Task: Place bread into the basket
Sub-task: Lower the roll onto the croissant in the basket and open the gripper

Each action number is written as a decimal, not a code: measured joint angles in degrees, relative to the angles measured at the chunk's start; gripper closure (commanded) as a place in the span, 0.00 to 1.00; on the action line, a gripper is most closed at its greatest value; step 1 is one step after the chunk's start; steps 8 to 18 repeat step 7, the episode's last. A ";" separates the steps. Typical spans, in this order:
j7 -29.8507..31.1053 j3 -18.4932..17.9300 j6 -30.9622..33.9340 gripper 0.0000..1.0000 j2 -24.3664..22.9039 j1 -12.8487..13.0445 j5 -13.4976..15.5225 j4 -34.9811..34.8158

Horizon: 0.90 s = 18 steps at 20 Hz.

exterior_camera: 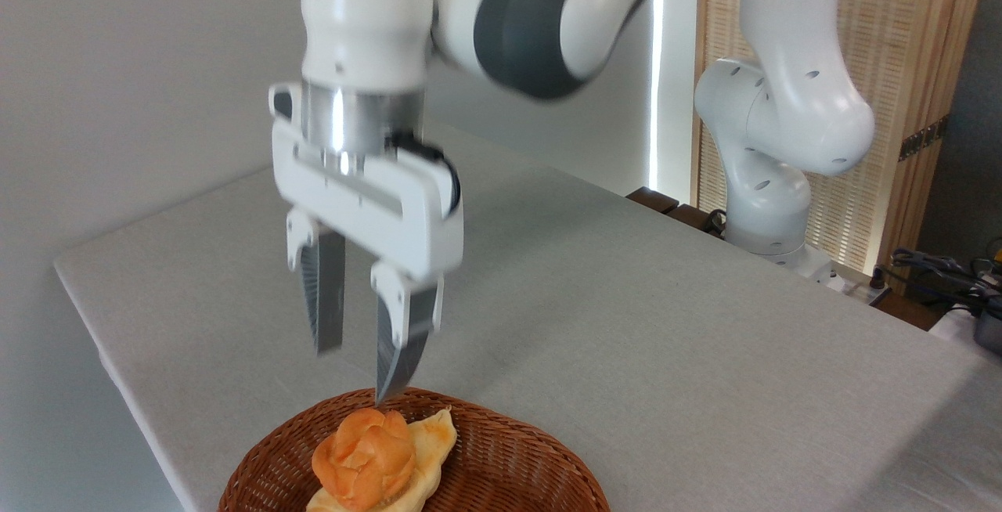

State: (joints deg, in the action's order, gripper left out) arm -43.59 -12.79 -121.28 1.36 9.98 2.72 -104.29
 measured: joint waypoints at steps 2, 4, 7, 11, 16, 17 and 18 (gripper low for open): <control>0.37 0.83 7.67 0.00 -1.96 0.16 0.00 2.63; 1.22 1.32 12.30 0.00 -3.05 0.18 0.00 4.11; 2.84 1.26 14.24 0.00 -3.23 0.17 0.00 4.47; 2.84 1.26 14.24 0.00 -3.23 0.17 0.00 4.47; 2.84 1.26 14.24 0.00 -3.23 0.17 0.00 4.47; 2.84 1.26 14.24 0.00 -3.23 0.17 0.00 4.47; 2.84 1.26 14.24 0.00 -3.23 0.17 0.00 4.47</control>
